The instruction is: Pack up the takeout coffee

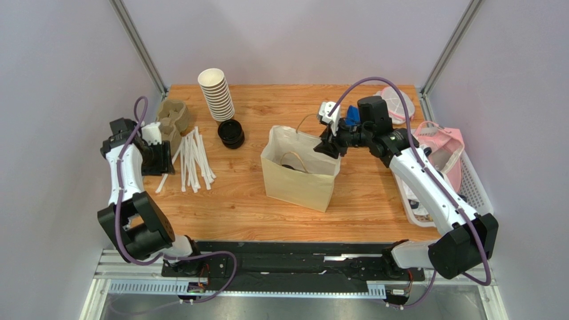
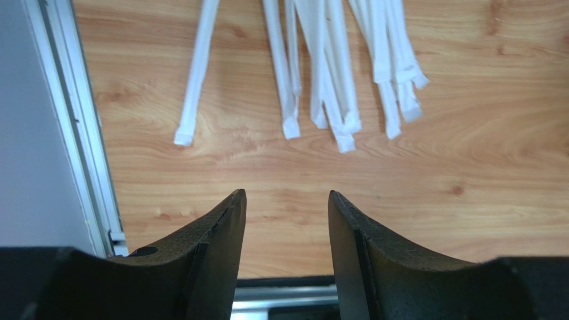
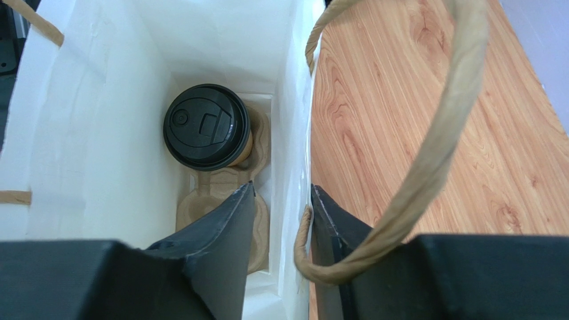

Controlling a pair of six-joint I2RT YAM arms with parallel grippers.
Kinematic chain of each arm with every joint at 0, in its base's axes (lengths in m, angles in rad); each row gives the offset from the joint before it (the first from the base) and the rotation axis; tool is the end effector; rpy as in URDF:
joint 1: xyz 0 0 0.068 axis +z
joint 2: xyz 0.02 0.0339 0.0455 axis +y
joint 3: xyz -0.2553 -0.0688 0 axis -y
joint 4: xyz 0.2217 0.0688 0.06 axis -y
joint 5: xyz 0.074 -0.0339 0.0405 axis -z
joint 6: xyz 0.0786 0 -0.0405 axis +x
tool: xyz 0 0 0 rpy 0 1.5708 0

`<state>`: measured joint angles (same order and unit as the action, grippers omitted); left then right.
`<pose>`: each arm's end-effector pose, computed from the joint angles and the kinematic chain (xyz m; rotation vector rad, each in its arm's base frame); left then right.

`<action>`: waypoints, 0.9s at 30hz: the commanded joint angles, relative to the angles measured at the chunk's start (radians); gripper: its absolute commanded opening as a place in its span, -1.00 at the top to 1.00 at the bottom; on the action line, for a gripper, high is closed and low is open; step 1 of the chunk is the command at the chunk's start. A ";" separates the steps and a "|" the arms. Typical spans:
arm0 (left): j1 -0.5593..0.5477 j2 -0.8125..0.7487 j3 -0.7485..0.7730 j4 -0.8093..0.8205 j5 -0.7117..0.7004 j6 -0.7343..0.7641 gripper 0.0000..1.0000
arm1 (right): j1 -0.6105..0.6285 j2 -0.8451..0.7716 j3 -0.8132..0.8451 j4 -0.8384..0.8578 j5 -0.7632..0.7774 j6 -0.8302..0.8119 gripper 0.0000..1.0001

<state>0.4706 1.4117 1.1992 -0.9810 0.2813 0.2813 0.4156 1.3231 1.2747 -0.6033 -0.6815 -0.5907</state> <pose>0.2452 0.1003 0.2385 -0.1815 2.6800 -0.1654 0.2445 0.1620 0.3283 -1.3326 1.6586 0.6495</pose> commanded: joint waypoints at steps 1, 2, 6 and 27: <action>0.054 0.022 -0.062 0.214 0.042 0.157 -0.14 | 0.005 -0.009 0.054 -0.024 -0.006 -0.001 0.07; 0.056 0.041 -0.066 0.229 0.035 0.179 -0.12 | 0.002 -0.010 0.057 -0.033 -0.003 -0.001 0.02; 0.085 0.179 -0.021 0.281 0.025 0.254 -0.10 | 0.005 -0.015 0.055 -0.039 0.007 0.005 -0.15; 0.086 0.392 -0.036 0.449 0.016 0.476 0.10 | 0.008 -0.018 0.133 -0.076 0.059 0.046 -0.48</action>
<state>0.5468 1.8160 1.1946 -0.5850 0.2840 0.6865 0.4168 1.3231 1.3556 -0.6804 -0.6407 -0.5667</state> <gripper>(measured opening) 0.455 0.713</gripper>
